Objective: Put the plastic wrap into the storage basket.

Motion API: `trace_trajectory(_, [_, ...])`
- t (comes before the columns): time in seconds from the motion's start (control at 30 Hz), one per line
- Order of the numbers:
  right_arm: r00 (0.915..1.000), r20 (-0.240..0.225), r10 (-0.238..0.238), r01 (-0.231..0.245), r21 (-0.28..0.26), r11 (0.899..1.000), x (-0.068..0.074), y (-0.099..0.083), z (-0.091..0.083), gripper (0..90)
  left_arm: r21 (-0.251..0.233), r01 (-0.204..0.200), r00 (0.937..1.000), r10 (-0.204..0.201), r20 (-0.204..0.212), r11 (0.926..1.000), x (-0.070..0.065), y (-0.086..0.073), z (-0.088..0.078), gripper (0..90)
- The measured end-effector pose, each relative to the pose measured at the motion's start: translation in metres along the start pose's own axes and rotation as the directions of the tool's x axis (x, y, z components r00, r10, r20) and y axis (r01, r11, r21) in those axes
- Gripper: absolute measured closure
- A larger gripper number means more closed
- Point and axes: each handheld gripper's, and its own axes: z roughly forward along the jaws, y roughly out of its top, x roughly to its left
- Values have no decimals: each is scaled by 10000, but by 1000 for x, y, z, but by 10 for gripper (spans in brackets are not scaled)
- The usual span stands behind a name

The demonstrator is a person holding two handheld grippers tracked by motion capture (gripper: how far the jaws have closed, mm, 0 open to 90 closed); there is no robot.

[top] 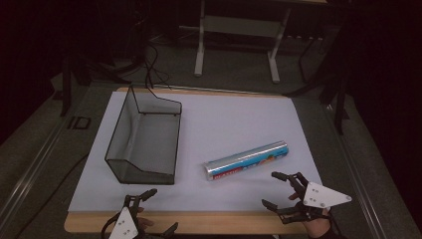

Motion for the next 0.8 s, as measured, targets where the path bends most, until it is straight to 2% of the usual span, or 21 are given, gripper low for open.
trace_trajectory(0.1, [10000, 85, -27, 27, 12, 10000, 2, 2, -1, 185, 4, 26, 10000, -26, -14, 10000, 1, 0, 0, 2])
trace_trajectory(0.17, [9994, -296, 165, -169, -114, 9998, 2, 3, -1, 184, -16, 14, 10000, -15, -25, 10000, 1, 0, 0, 2])
trace_trajectory(0.23, [9988, -435, 214, -219, -99, 9997, 1, 4, 0, 183, 11, 9, 10000, -9, -4, 10000, 1, 0, 0, 2])
trace_trajectory(0.33, [9983, -576, -49, 65, 282, 9996, 4, 7, 4, 181, 3, 40, 10000, -40, 28, 10000, 1, -1, 0, 1])
trace_trajectory(0.4, [9983, -582, -49, 70, 359, 9993, 4, 6, 5, 181, 7, 50, 10000, -50, 31, 10000, 1, -1, 0, 2])
trace_trajectory(0.43, [9969, -791, 27, 24, 651, 9979, 3, 7, 9, 160, -1, 62, 10000, -62, 43, 10000, 1, -1, 0, 2])
trace_trajectory(0.47, [9969, -791, 27, 24, 651, 9979, 3, 7, 9, 160, -1, 62, 10000, -62, 43, 10000, 1, -1, 0, 2])
trace_trajectory(0.5, [9939, -1064, 288, -168, 1116, 9936, -1, 8, 12, 140, -18, 108, 9999, -108, 37, 9999, 2, -1, 0, 2])
trace_trajectory(0.53, [9906, -1282, 469, -301, 1296, 9911, -3, 8, 13, 126, -24, 134, 9999, -133, 43, 9999, 2, -1, 0, 2])
trace_trajectory(0.6, [9893, -1345, 573, -351, 1622, 9861, -6, 8, 15, 125, -23, 148, 9999, -148, 39, 9999, 2, -1, 0, 2])
trace_trajectory(0.8, [9849, -1625, 603, -288, 1896, 9814, -16, 14, 12, 116, -33, 111, 9999, -111, -57, 9999, 3, -1, 0, 1])
